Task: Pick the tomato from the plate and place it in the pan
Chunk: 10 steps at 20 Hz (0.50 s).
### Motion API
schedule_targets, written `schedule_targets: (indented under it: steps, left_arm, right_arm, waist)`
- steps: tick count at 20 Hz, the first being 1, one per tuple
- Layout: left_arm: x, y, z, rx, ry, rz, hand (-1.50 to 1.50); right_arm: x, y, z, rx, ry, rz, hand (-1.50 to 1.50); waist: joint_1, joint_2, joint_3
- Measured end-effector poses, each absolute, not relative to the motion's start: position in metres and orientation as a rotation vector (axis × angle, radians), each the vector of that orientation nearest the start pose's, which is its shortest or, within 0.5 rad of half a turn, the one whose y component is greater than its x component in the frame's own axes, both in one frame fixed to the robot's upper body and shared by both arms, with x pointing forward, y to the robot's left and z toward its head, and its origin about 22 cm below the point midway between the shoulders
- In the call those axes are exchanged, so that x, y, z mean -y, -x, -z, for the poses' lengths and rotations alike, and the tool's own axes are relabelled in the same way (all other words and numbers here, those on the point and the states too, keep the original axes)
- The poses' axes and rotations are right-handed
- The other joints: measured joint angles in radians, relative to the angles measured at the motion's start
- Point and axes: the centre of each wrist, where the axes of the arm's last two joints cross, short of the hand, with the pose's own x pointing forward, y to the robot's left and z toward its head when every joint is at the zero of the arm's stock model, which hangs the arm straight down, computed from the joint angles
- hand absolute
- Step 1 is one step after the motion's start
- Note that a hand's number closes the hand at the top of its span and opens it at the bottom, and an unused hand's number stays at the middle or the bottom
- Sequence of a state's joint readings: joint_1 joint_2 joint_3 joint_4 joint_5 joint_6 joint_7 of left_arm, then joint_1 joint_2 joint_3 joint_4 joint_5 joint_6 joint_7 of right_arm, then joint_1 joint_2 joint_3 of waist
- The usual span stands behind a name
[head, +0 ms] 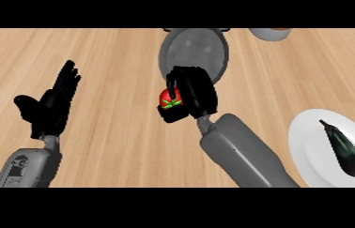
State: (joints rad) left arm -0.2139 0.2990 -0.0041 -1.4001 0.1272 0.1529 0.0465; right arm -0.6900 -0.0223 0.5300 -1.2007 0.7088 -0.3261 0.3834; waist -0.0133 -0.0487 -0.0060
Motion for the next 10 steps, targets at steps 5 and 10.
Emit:
schedule_targets:
  steps: [5,10]
  left_arm:
    - [-0.277,-0.3,-0.038,1.597,-0.198,0.061,0.0]
    - [-0.273,-0.305,-0.044,1.613,-0.186,0.071,0.0]
  right_arm:
    - [0.004,-0.311,-0.121,1.706,0.741,-0.676,1.5]
    - [-0.019,-0.315,-0.146,1.663,0.898,-0.627,1.5]
  waist:
    - [0.029,0.024,0.002]
    - [0.035,0.04,0.004]
